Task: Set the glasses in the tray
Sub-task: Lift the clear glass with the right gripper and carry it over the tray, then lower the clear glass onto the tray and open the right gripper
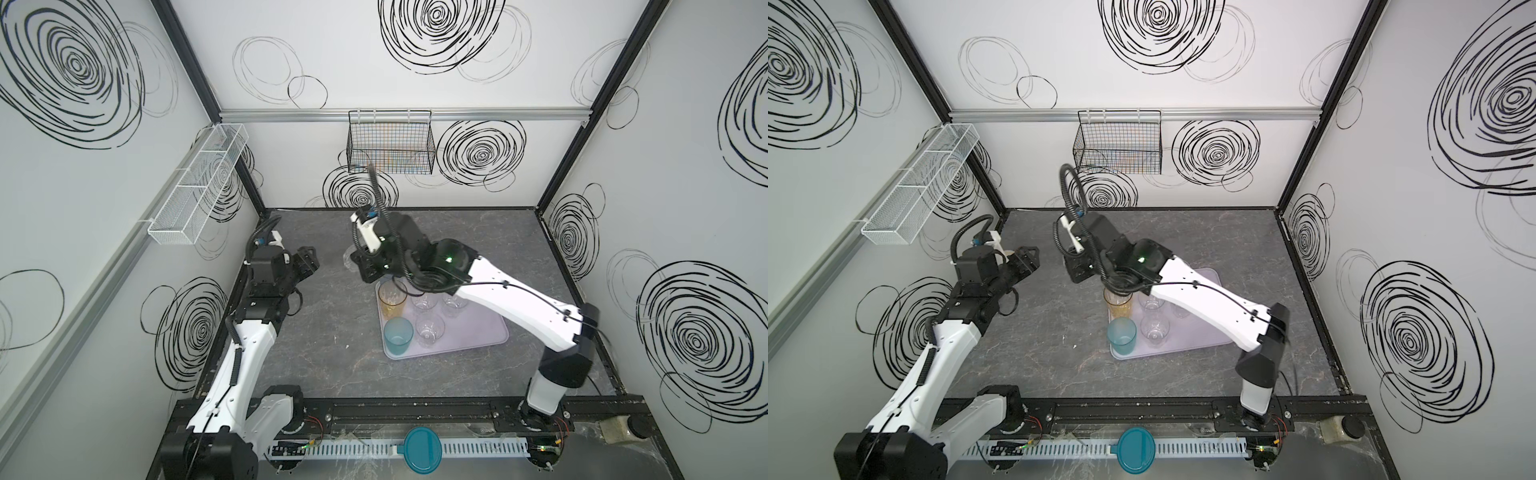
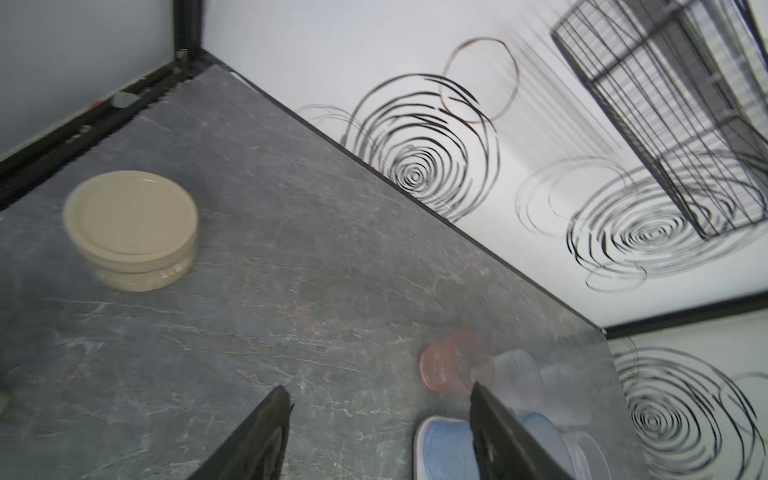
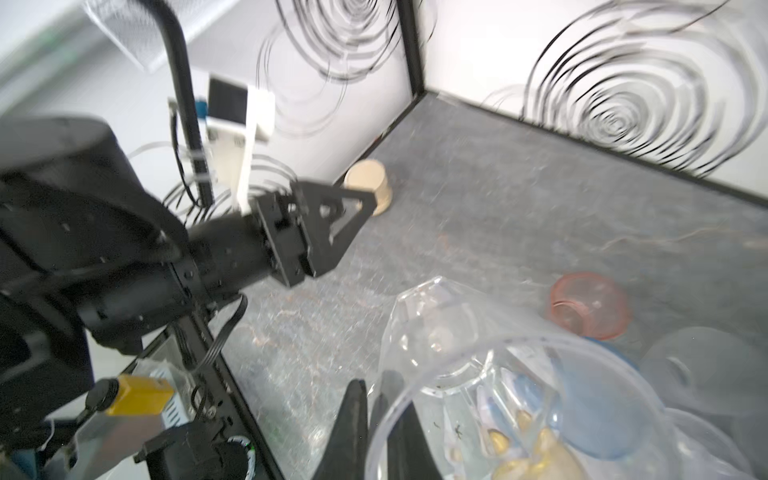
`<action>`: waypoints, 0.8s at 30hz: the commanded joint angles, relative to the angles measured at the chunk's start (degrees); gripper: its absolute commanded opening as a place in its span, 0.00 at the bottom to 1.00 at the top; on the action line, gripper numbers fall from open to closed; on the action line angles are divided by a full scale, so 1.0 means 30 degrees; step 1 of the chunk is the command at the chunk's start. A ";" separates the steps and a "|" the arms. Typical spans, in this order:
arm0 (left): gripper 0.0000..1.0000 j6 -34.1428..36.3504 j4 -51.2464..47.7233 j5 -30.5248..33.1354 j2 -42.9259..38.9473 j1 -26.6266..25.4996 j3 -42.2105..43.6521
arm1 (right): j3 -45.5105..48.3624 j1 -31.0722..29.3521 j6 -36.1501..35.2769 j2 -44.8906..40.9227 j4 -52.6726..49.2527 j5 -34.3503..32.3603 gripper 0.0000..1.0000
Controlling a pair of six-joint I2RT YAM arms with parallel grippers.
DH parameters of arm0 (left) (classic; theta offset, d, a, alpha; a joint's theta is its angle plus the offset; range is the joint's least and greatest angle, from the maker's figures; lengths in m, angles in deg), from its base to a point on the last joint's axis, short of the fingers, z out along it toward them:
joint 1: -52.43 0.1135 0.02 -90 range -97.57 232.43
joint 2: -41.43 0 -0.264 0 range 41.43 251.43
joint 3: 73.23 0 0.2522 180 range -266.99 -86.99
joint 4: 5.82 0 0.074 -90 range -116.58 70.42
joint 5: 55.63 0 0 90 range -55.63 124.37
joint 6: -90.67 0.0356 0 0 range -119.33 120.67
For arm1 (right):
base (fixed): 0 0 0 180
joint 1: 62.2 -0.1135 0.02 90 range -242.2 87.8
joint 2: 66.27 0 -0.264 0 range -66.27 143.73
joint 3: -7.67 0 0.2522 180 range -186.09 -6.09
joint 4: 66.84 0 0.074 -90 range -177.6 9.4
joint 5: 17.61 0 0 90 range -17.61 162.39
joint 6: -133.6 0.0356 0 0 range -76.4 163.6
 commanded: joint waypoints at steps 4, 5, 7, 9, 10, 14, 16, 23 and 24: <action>0.75 0.5447 0.1358 0.3440 -0.1226 -0.6451 0.0421 | 0.4867 0.4856 0.0836 -0.4264 -0.1157 -0.2468 0.01; 0.75 0.6251 0.1964 0.4509 -0.1646 -0.7728 0.0960 | 0.5613 0.5565 0.0742 -0.4923 -0.1589 -0.2670 0.01; 0.76 0.7153 0.2843 0.6075 -0.2382 -0.9603 0.1925 | 0.6950 0.6703 0.0696 -0.6140 -0.2347 -0.2841 0.01; 0.77 0.7365 0.3462 0.6602 -0.2981 -1.0362 0.2828 | 0.8231 0.7800 0.0621 -0.7261 -0.3328 -0.3046 0.01; 0.77 0.7298 0.3640 0.6661 -0.3214 -1.0429 0.3243 | 0.8913 0.8160 0.0545 -0.7753 -0.4005 -0.3535 0.02; 0.79 0.6833 0.4400 0.6879 -0.3874 -1.0048 0.4722 | 1.1699 0.9045 0.0397 -0.9423 -0.5861 -0.4464 0.02; 0.82 0.6206 0.4732 0.6772 -0.3973 -0.9510 0.5157 | 1.2974 0.9237 0.0666 -1.0057 -0.6368 -0.4192 0.01; 0.91 0.3281 0.5616 0.3762 -0.3484 -0.5789 0.6299 | 1.7560 0.8903 0.2155 -1.2139 -0.5483 -0.0745 0.02; 0.91 0.3361 0.5726 0.4031 -0.3383 -0.5822 0.6421 | 1.7979 0.8698 0.2237 -1.2309 -0.5130 -0.0207 0.02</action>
